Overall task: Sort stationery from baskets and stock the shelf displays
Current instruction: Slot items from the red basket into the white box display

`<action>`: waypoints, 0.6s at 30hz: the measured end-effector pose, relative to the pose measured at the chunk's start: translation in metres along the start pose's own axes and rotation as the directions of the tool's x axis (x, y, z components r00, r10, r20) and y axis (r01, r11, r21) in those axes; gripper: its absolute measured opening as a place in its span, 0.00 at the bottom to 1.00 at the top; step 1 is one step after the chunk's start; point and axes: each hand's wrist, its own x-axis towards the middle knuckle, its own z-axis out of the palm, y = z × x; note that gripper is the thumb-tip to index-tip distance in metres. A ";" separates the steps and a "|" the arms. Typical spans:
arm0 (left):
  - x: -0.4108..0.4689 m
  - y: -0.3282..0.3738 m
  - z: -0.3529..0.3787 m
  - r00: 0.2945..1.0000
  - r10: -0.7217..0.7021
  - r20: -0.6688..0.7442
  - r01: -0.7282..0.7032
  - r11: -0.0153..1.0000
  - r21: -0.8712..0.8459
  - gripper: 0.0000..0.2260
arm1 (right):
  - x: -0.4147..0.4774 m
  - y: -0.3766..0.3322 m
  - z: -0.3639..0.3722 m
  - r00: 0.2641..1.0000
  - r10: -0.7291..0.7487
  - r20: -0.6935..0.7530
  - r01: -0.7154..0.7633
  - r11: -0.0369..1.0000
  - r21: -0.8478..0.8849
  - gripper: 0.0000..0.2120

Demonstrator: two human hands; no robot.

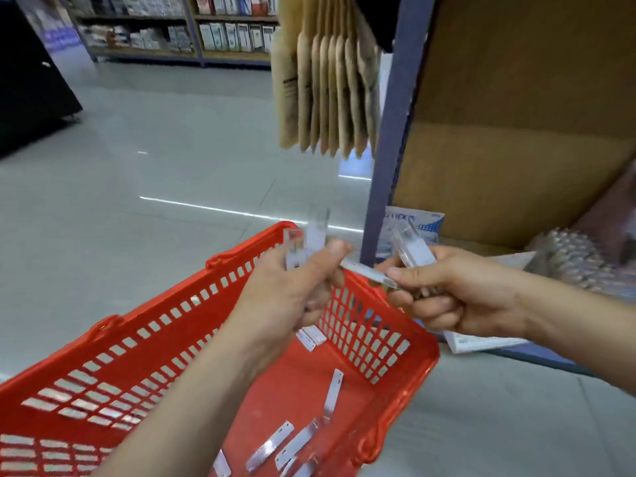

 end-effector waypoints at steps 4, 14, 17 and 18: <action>0.016 0.019 0.049 0.987 0.050 0.151 -0.091 0.955 0.281 0.10 | -0.033 0.010 -0.044 0.992 -0.081 0.100 0.054 0.968 0.245 0.21; 0.084 0.004 0.168 0.944 0.175 0.280 -0.328 0.396 0.858 0.17 | -0.076 0.044 -0.147 0.914 -0.305 -0.267 0.314 0.949 -0.009 0.07; 0.098 -0.025 0.204 0.945 0.136 0.299 -0.327 0.290 0.900 0.18 | -0.076 0.056 -0.178 0.873 -0.326 -0.363 0.314 0.945 -0.092 0.08; 0.102 -0.038 0.214 0.948 0.114 0.298 -0.318 0.261 0.911 0.19 | -0.074 0.061 -0.187 0.864 -0.325 -0.385 0.316 0.945 -0.089 0.09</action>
